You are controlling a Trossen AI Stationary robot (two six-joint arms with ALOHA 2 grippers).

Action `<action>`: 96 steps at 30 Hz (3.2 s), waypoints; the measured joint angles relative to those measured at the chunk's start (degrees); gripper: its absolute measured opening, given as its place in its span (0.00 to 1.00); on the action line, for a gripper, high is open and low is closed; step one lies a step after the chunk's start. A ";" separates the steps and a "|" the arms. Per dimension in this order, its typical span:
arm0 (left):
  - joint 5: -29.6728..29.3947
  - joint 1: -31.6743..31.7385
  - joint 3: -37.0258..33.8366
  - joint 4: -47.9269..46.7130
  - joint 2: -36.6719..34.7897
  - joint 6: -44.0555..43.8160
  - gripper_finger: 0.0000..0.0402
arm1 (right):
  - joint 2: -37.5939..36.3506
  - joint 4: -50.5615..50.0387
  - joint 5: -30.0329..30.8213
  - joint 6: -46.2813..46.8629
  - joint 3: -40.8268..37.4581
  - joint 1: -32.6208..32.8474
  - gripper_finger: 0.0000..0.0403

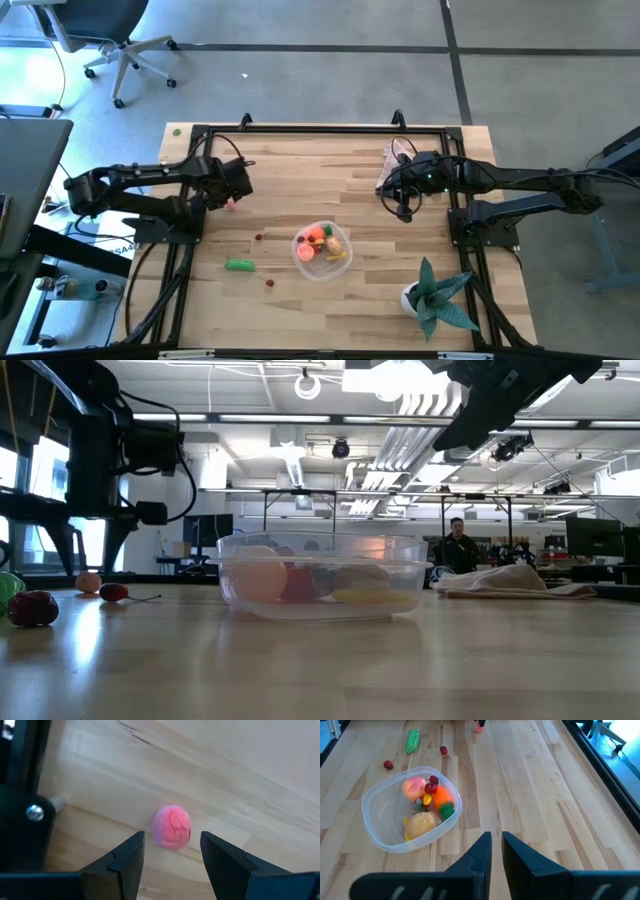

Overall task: Pick and placing Produce into tupperware
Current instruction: Put the peach into the transparent bin

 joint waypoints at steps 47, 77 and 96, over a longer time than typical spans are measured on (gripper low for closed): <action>1.76 2.19 -4.27 7.31 3.57 11.42 0.45 | 0.00 0.00 -0.02 0.00 -0.01 0.02 0.08; 2.19 2.19 -4.36 7.16 3.62 11.13 0.29 | 0.00 0.00 -0.02 0.00 -0.02 0.02 0.08; 6.79 2.12 4.45 2.13 3.51 13.33 0.29 | 0.01 0.01 -0.01 0.00 -0.02 0.02 0.08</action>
